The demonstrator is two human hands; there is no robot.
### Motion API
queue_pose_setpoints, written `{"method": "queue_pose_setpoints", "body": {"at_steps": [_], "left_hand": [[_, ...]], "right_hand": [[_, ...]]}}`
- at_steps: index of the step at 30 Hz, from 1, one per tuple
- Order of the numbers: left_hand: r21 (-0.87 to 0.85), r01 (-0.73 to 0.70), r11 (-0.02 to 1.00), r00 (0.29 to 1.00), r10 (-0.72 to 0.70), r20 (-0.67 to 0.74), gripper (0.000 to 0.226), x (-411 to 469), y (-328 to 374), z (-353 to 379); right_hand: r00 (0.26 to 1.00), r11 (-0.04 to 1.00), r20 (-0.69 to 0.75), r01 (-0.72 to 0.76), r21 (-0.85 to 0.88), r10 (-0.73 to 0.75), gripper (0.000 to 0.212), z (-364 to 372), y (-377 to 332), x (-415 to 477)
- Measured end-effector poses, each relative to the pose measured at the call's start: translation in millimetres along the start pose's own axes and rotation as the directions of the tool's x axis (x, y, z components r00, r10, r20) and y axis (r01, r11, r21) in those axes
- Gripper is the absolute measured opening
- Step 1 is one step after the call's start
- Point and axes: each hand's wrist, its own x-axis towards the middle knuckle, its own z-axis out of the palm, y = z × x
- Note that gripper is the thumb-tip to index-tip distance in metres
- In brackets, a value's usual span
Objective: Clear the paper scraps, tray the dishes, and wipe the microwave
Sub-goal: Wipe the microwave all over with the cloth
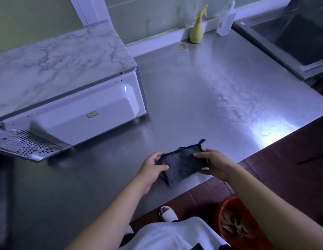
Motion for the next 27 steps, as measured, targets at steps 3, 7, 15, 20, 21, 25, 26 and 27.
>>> {"method": "queue_pose_setpoints", "body": {"at_steps": [3,7,15,20,21,25,26,27], "left_hand": [[0.104,0.001,0.995,1.000,0.001,-0.019,0.035,14.1,-11.5,7.5],[0.245,-0.027,0.969,0.999,0.023,0.022,0.023,28.3,-13.6,28.1],[0.443,-0.162,0.882,0.987,0.135,0.093,0.022,44.4,-14.8,70.5],[0.514,-0.157,0.843,0.977,0.209,-0.043,0.016,49.1,-16.0,83.3],[0.559,-0.159,0.814,0.973,0.225,-0.050,0.013,49.5,-15.7,85.9],[0.719,-0.184,0.671,0.961,0.275,-0.011,0.014,51.4,-16.4,95.9],[0.728,-0.194,0.658,0.962,0.273,0.010,0.020,52.6,-16.8,96.5],[0.709,-0.189,0.679,0.967,0.253,0.016,0.025,52.7,-15.9,94.8]], "right_hand": [[0.998,0.989,-0.007,0.064,-0.133,-0.066,0.025,-12.3,-4.2,1.1],[0.979,0.935,-0.073,0.157,-0.318,-0.190,0.031,-24.3,-16.8,0.1],[0.895,0.623,-0.311,-0.049,-0.781,-0.319,0.064,-61.7,-29.2,5.7],[0.746,0.289,-0.171,0.030,-0.957,-0.644,0.042,-65.0,-15.7,10.3],[0.699,0.205,-0.061,0.125,-0.971,-0.713,0.027,-62.1,-11.8,10.4],[0.845,-0.118,0.187,0.148,-0.982,-0.501,0.014,-51.4,4.3,14.2],[0.870,-0.128,0.164,0.117,-0.985,-0.465,0.015,-50.0,3.0,15.9],[0.882,-0.125,0.140,0.093,-0.988,-0.450,0.015,-48.1,-1.4,17.0]]}}
